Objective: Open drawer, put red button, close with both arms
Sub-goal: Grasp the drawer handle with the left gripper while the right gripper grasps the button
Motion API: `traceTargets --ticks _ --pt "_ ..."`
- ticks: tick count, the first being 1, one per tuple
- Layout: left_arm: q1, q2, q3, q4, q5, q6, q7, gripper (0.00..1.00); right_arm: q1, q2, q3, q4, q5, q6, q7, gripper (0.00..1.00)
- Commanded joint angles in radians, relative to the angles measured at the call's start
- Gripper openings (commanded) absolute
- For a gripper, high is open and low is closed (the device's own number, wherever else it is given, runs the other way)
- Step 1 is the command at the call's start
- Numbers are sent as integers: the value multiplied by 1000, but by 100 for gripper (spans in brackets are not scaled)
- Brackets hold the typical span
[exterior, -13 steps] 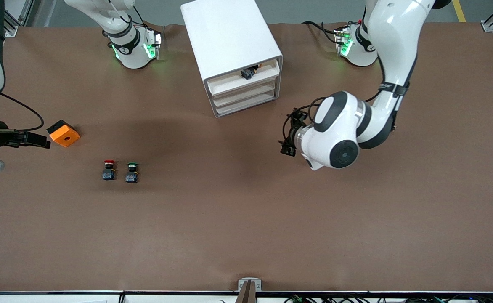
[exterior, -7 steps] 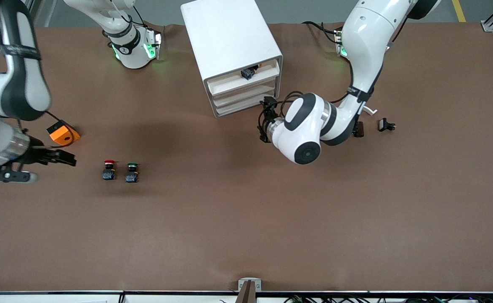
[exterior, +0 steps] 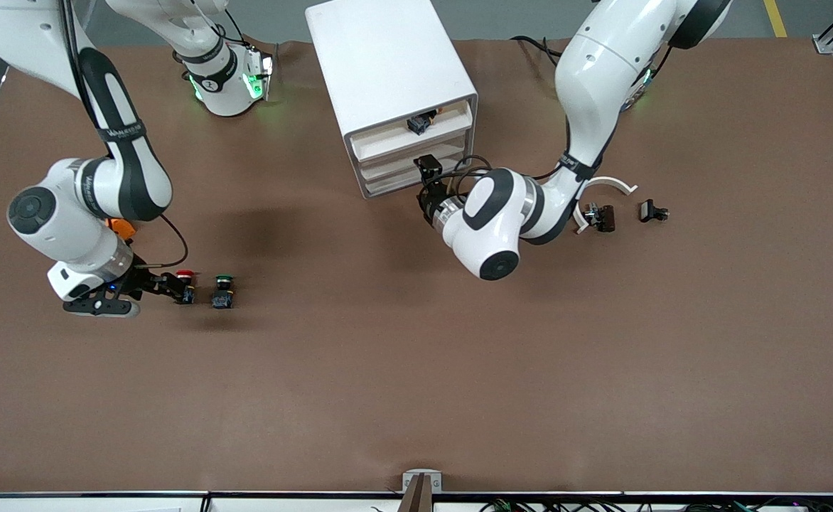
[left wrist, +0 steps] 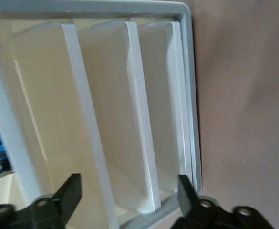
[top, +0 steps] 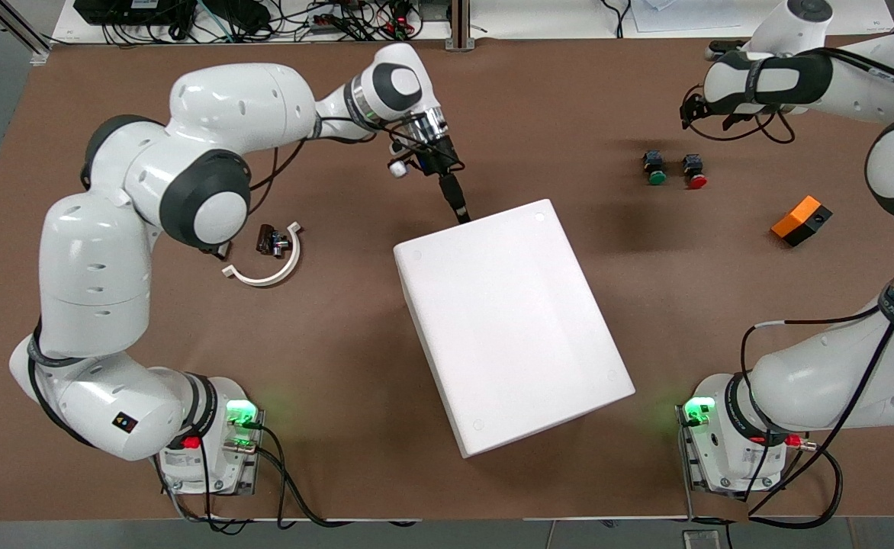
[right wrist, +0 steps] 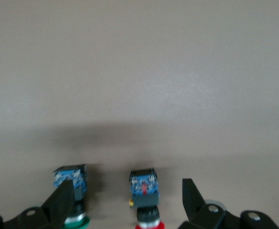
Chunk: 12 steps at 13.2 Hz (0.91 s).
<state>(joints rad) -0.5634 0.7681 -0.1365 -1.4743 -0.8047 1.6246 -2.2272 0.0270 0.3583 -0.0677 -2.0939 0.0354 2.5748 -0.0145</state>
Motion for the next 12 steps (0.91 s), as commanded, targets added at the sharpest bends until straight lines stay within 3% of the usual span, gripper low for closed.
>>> traceTargets --ticks 1,4,12 --pt "-24 23 8 17 -34 -35 -54 65 -2 82 -3 12 -9 80 -57 100" --pt "-38 30 8 19 -54 -69 -94 64 -12 126 -1 6 -8 114 -71 100" --pt "-105 56 8 17 -53 -86 -100 63 -7 125 0 -67 -6 114 -71 100"
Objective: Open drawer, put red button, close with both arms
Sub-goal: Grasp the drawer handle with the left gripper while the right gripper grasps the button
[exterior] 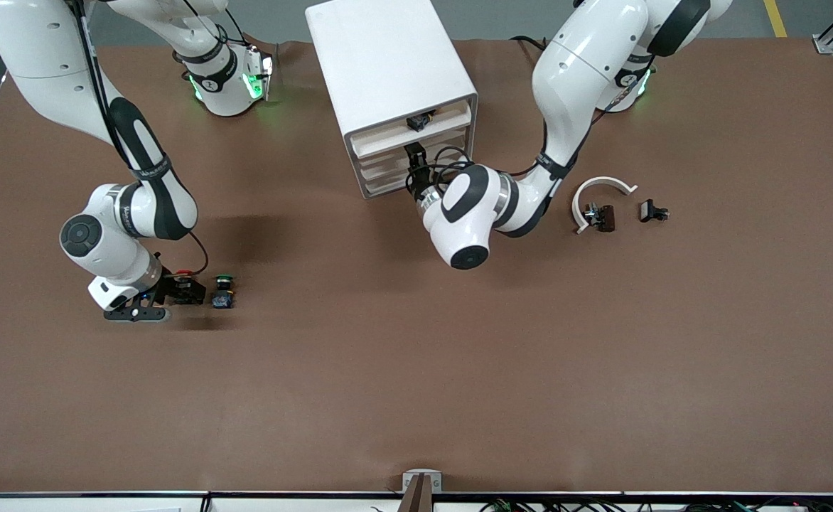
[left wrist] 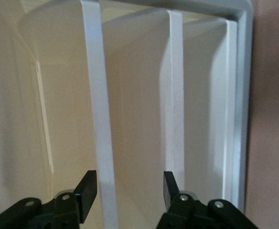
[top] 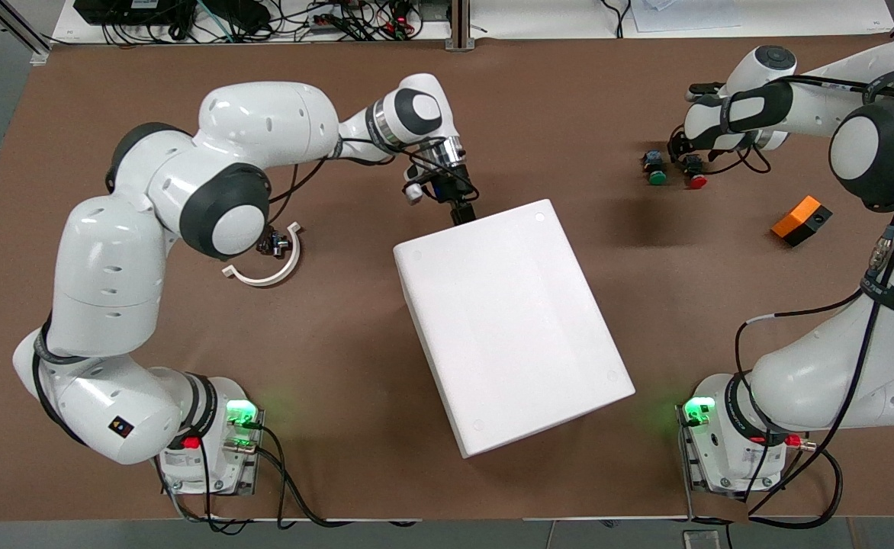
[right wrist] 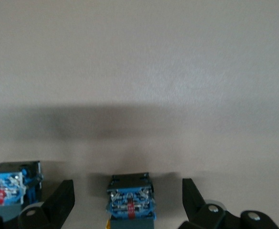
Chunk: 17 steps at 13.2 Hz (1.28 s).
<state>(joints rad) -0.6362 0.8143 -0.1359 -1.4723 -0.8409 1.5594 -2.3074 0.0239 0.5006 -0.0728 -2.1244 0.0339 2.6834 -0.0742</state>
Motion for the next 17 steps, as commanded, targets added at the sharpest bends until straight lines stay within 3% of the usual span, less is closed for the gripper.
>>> traceTargets --ticks 1,3,4,5,7,8,17 --pt "-34 11 7 15 -17 -22 -20 57 -4 -19 5 -40 -5 6 -12 100" --pt "-34 13 7 15 -17 -22 -20 43 -5 -19 5 -42 -5 3 -12 100" --pt "-33 13 7 15 -17 -22 -18 31 -7 -19 5 -42 -5 0 -10 100" --pt "-33 13 7 15 -15 -22 -18 19 -7 -20 5 -42 -5 -4 -10 85" --pt "-31 22 9 17 -7 -21 -17 10 -7 -24 5 -40 -3 -8 -9 23" --pt "-31 32 9 18 -7 -21 -14 9 -9 -24 5 -38 -3 -8 -9 2" --pt "-16 25 78 27 2 -18 -10 10 -9 -54 5 34 6 -134 -1 0"
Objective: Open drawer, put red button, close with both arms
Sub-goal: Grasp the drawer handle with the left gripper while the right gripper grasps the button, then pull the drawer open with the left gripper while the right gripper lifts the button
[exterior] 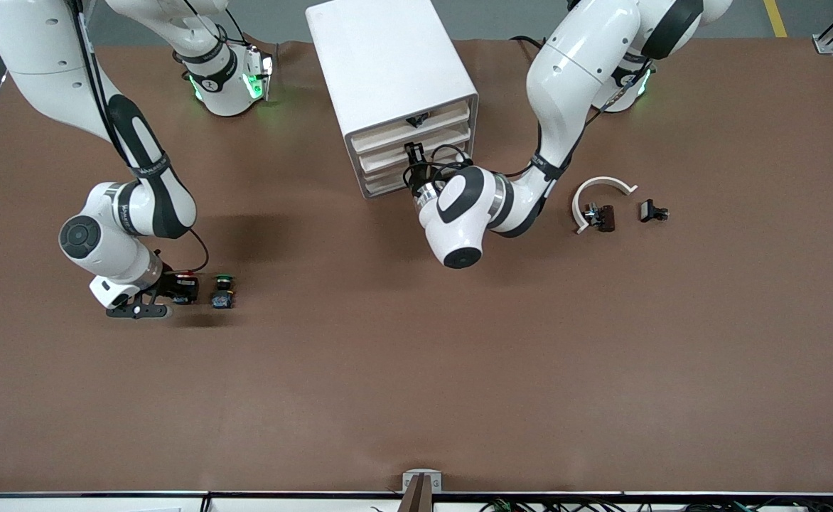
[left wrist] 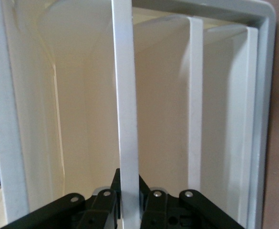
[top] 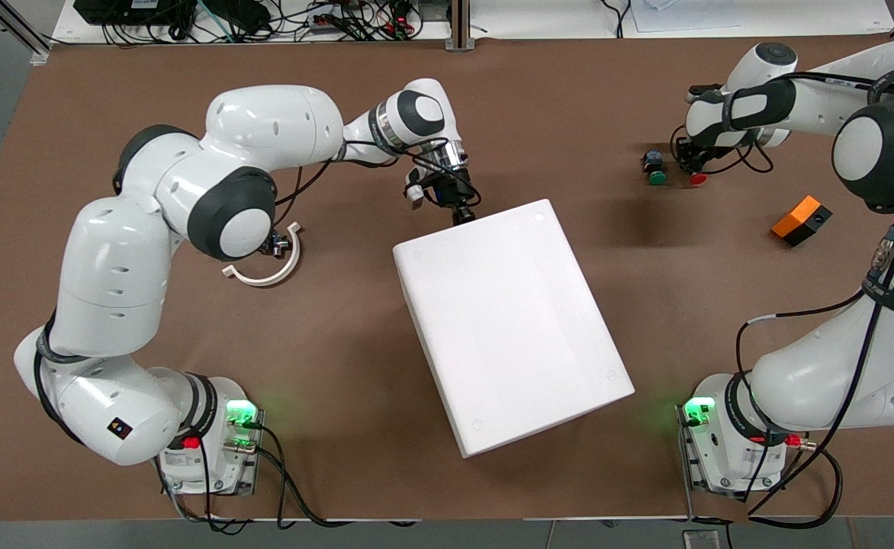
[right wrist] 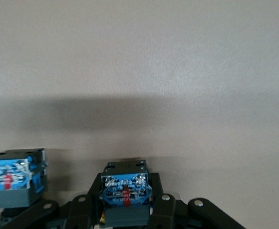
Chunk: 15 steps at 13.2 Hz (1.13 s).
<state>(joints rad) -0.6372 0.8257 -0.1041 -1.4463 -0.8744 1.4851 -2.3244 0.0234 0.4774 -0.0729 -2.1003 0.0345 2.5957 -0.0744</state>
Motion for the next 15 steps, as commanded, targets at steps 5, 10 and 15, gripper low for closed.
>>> traceTargets --ticks 5,10,15 --pt "45 13 47 49 35 57 -1 10 -7 -40 5 31 7 -55 19 0" --pt "123 13 47 102 32 61 8 10 39 -155 7 95 7 -314 166 0" --pt "177 9 44 144 31 61 11 100 264 -263 5 95 5 -427 636 0"
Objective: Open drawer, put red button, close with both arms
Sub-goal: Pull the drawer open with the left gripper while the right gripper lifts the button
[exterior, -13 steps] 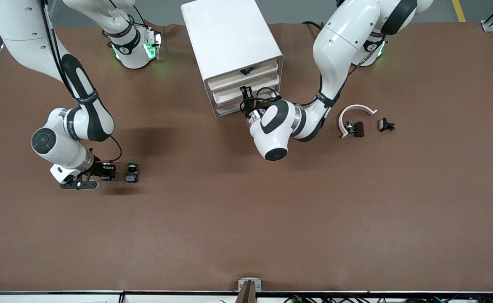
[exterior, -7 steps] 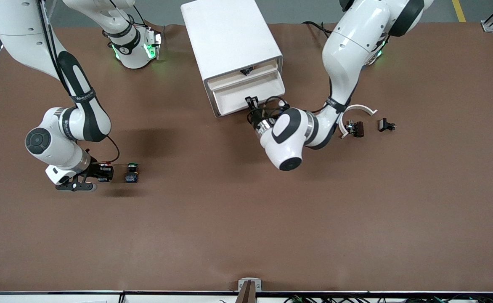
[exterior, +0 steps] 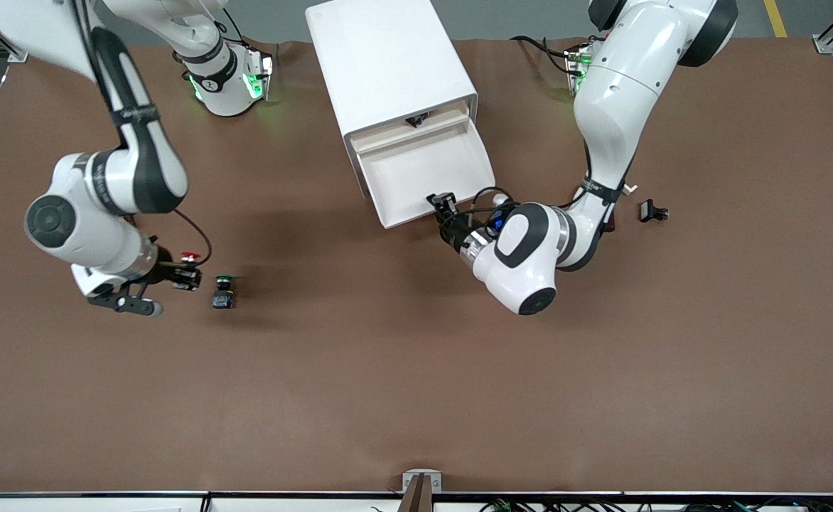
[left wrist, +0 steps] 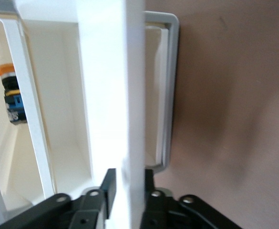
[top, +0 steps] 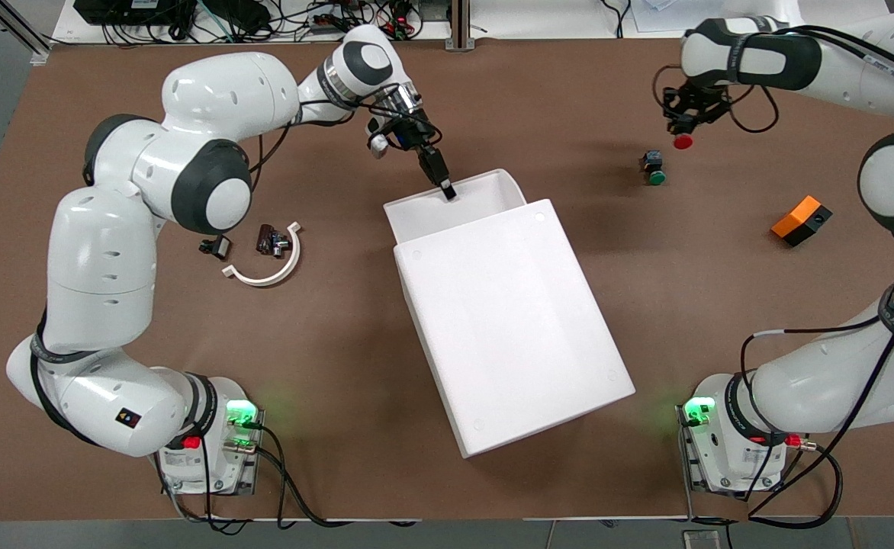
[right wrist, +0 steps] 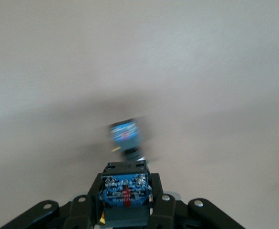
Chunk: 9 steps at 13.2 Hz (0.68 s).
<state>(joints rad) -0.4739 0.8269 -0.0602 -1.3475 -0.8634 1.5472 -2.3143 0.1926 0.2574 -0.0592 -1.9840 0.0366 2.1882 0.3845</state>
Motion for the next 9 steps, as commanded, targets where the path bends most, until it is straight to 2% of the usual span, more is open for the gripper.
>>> traceTargets --ticks 1,5,7,9 --pt "14 6 2 50 20 -3 3 100 157 -50 -7 -15 3 -24 295 0" --pt "49 -8 6 93 26 -4 3 100 364 -44 -8 63 3 -27 685 0" --pt "95 -23 -1 105 64 -7 6 100 442 -40 -7 123 3 -57 825 0" --pt "156 -32 8 166 128 -7 6 100 522 -26 -8 187 3 -96 963 0"
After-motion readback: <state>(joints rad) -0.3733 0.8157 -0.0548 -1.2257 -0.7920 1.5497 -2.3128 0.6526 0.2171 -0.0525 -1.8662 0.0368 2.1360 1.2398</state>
